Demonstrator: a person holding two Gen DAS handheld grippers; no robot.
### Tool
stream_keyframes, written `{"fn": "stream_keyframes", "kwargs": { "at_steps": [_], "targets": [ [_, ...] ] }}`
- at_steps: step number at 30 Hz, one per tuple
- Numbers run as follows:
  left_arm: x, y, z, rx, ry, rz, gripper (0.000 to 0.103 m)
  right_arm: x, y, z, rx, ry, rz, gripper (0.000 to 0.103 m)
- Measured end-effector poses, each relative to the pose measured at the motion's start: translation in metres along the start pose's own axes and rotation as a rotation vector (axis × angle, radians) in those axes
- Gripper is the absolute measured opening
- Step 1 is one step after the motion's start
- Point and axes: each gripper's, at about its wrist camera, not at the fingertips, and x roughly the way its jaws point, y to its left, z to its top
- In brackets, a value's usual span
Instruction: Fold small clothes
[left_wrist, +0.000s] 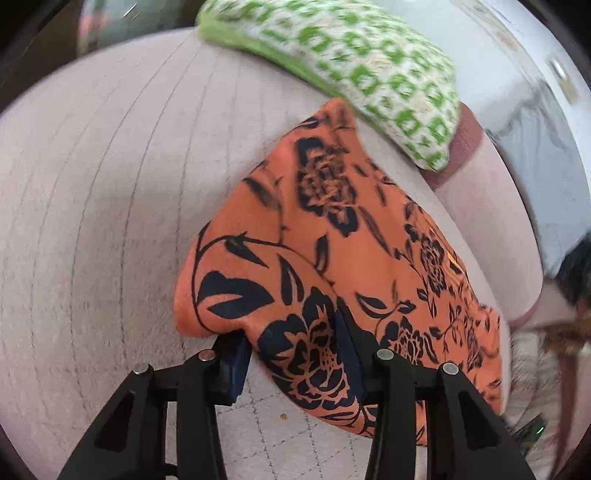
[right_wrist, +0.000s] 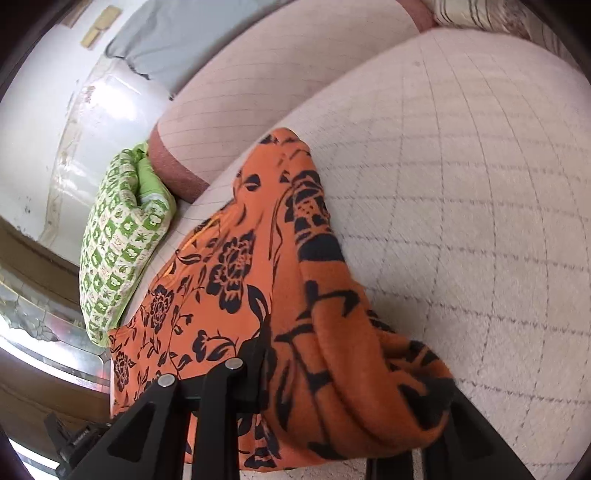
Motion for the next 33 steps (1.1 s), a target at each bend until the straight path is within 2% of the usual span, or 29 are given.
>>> {"fn": "stream_keyframes", "kwargs": {
  "at_steps": [4, 6, 8, 11, 12, 18, 23, 25, 28, 31, 33],
  "targets": [
    [0.003, 0.001, 0.004, -0.027, -0.003, -0.014, 0.048, 0.001, -0.003, -0.003, 0.007, 0.011, 0.001, 0.037],
    [0.005, 0.0, 0.003, -0.035, -0.018, -0.017, 0.048, 0.003, 0.0, -0.004, -0.002, 0.017, 0.009, 0.043],
    [0.007, 0.001, 0.002, -0.065, -0.029, -0.013, 0.037, 0.003, 0.003, -0.005, -0.021, 0.011, 0.017, 0.044],
    [0.006, 0.002, 0.0, -0.1, -0.04, -0.02, 0.027, -0.001, 0.005, -0.005, -0.057, -0.006, -0.011, 0.025],
    [0.004, 0.003, -0.001, -0.104, -0.047, -0.021, 0.026, -0.004, 0.005, -0.004, -0.062, -0.014, -0.001, 0.022],
    [-0.025, -0.002, -0.011, -0.082, -0.102, -0.085, 0.021, -0.038, 0.024, -0.011, -0.171, -0.12, 0.02, 0.019],
    [-0.055, 0.007, -0.032, -0.078, -0.092, -0.111, 0.021, -0.081, 0.024, -0.029, -0.24, -0.182, 0.019, 0.019],
    [-0.064, 0.016, -0.045, -0.082, -0.072, -0.129, 0.021, -0.1, 0.015, -0.036, -0.25, -0.165, 0.009, 0.019],
    [-0.079, 0.03, -0.077, -0.055, -0.043, -0.114, 0.021, -0.122, -0.004, -0.048, -0.233, -0.122, 0.006, 0.019],
    [-0.081, 0.035, -0.102, -0.02, -0.001, -0.06, 0.022, -0.143, -0.032, -0.071, -0.2, -0.062, 0.0, 0.019],
    [-0.088, 0.041, -0.111, 0.007, 0.014, -0.006, 0.022, -0.143, -0.048, -0.083, -0.187, 0.013, -0.031, 0.024]
  ]
}}
